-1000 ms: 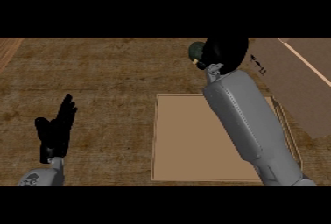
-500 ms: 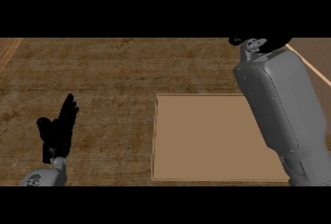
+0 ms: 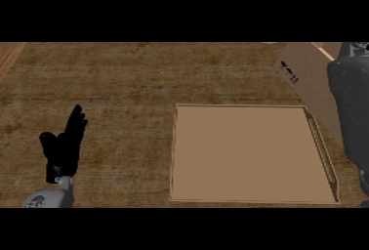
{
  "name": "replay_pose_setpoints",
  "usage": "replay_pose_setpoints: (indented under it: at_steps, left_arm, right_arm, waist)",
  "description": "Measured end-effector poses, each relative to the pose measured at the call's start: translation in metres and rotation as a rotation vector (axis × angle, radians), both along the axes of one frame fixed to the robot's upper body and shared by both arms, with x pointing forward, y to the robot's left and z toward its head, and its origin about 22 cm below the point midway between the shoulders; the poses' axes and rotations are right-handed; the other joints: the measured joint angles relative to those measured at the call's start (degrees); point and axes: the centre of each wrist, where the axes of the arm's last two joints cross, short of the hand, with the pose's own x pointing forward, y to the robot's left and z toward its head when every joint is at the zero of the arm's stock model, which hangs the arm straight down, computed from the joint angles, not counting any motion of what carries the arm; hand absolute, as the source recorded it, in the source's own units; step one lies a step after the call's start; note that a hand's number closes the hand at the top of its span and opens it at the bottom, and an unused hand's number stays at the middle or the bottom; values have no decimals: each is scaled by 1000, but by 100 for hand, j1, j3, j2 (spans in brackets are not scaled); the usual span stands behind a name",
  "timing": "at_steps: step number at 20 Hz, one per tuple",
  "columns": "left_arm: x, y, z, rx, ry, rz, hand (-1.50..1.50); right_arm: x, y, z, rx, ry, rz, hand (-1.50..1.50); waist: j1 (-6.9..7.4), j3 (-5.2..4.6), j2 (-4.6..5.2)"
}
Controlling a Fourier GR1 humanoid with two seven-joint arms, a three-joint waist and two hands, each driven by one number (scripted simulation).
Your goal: Pick the squash from the tray and place it in the cardboard box
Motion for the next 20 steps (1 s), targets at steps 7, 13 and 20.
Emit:
replay_pose_setpoints:
  at_steps: [7,13,20]
  left_arm:
    - [5,-13,-3,0,-4,-15,0]
    - [8,-11,-2,7,-6,-20,0]
    - [14,-9,-2,1,-13,-26,0]
  right_arm:
    - [15,-71,-24,44,-24,-21,150]
    - [27,-126,-56,34,7,-48,150]
    - [26,-175,-89,164,3,-113,-150]
  waist:
    - [44,3,24]
    - [114,6,50]
    - [161,11,76]
